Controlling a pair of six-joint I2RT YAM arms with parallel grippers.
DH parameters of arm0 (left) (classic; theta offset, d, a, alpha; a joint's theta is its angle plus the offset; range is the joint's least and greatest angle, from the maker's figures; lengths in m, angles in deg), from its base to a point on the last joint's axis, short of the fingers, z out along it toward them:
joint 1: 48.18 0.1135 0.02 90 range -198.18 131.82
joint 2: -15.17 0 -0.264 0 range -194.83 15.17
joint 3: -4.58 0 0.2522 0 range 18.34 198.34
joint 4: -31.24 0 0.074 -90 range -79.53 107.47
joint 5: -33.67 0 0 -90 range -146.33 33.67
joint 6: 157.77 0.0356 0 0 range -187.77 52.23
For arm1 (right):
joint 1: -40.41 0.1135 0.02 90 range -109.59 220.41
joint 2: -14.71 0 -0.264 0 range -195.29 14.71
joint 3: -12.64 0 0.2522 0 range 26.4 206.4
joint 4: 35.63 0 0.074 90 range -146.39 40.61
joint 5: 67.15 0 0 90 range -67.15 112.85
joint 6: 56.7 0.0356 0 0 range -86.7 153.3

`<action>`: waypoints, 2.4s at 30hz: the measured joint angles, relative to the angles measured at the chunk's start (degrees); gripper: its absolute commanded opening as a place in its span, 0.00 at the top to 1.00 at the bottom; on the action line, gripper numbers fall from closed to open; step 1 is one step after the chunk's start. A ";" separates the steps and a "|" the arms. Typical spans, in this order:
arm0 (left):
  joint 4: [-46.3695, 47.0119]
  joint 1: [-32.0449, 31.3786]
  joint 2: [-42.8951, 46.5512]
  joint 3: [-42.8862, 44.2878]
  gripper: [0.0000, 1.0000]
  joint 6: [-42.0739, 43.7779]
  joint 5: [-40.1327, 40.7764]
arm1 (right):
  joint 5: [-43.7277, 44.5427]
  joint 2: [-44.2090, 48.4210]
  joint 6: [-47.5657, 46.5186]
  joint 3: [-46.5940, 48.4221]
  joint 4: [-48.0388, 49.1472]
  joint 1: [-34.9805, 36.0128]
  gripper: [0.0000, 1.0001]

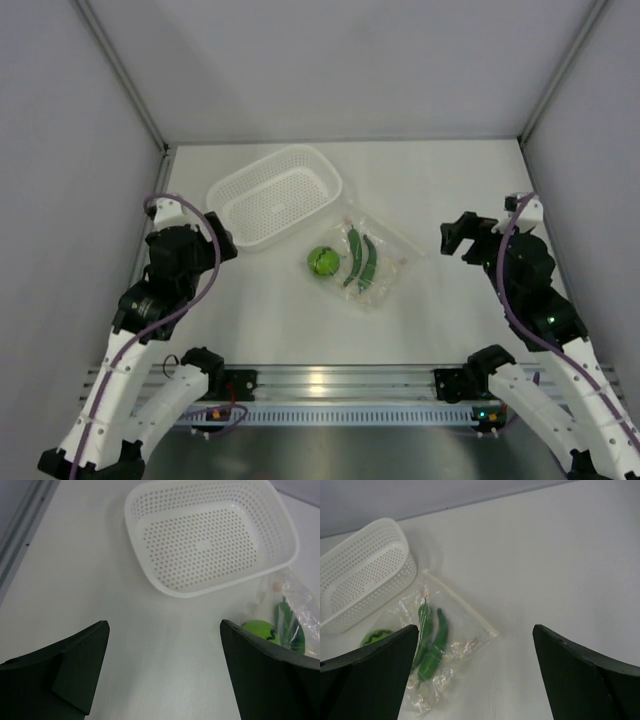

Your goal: Open the zip-top bag and remove the fake food

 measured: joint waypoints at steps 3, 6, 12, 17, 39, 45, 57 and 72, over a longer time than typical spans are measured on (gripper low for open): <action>0.22 -0.02 -3.26 -0.68 0.02 0.11 -5.03 | -4.66 -2.97 2.36 -3.23 3.10 0.00 0.01; 0.17 -0.02 -6.40 -1.29 0.02 0.87 -9.35 | -9.57 -7.34 6.08 -7.78 7.04 0.02 0.01; 0.20 -0.02 -9.55 -1.90 0.02 2.14 -15.52 | -17.14 -18.64 9.25 -15.67 14.29 0.00 0.01; 0.46 -0.02 -10.54 -1.92 0.02 2.82 -18.38 | -25.81 -28.63 7.34 -14.56 20.65 -0.70 0.04; 0.81 -0.02 -11.32 -2.40 0.02 4.04 -22.43 | -53.59 -79.14 -14.05 28.70 10.75 -9.33 0.35; 0.98 -0.02 -11.45 -2.47 0.02 4.11 -23.26 | -58.25 -83.17 -14.49 27.67 9.92 -10.97 0.45; 1.03 -0.02 -11.41 -2.60 0.02 4.13 -24.00 | -61.64 -82.16 -12.35 20.72 13.22 -10.95 0.99; 4.92 -0.02 -12.02 -0.07 0.02 0.55 -33.44 | -50.16 -57.37 -17.00 23.61 4.09 -4.02 1.00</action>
